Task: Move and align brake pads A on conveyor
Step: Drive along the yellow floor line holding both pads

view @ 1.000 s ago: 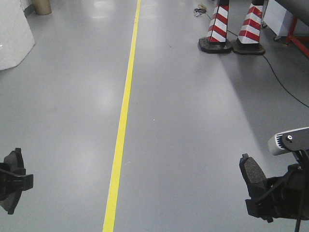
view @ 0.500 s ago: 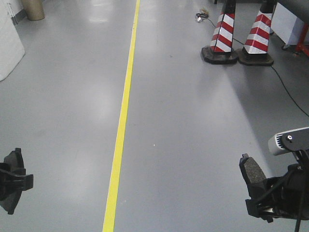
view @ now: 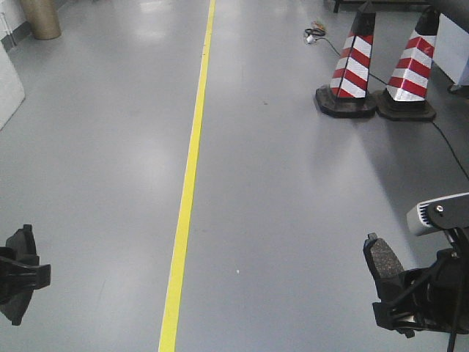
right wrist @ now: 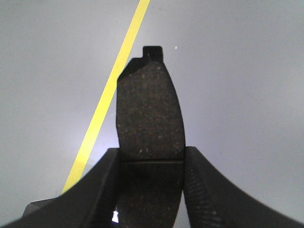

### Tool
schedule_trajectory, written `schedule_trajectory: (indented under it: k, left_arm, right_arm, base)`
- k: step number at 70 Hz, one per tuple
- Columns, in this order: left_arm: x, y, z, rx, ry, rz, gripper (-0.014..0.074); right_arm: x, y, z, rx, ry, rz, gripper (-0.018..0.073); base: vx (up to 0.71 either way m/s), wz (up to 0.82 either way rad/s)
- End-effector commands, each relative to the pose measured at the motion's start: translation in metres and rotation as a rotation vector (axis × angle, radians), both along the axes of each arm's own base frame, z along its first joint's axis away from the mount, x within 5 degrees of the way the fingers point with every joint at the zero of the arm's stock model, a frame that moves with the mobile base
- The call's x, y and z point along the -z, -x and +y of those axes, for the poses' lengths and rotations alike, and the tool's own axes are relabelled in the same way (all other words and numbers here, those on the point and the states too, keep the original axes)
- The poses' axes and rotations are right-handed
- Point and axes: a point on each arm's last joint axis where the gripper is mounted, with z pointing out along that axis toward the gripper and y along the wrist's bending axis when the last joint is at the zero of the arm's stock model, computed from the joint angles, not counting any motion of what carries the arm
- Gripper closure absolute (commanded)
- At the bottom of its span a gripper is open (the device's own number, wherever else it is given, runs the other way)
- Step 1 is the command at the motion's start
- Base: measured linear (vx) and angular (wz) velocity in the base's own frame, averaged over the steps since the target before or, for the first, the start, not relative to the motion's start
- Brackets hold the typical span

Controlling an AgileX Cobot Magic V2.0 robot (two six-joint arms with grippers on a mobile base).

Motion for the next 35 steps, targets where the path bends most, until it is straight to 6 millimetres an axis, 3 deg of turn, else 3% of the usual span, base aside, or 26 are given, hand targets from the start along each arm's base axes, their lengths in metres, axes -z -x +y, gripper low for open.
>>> schedule_trajectory:
  k: [1,35]
  left_arm:
    - [-0.0149,-0.0042,-0.0022,0.012,0.029,-0.105,0.0419]
    - [-0.0149,-0.0042,-0.0022,0.012,0.029,-0.105,0.0419]
  right_arm:
    - [-0.0151,-0.0056,0.0015,-0.004,-0.026,-0.106,0.0470]
    - [-0.0150,-0.0055,0.0014,-0.004,-0.026,-0.104,0.0470]
  base:
    - [0.59,0.02]
    - [0.59,0.00]
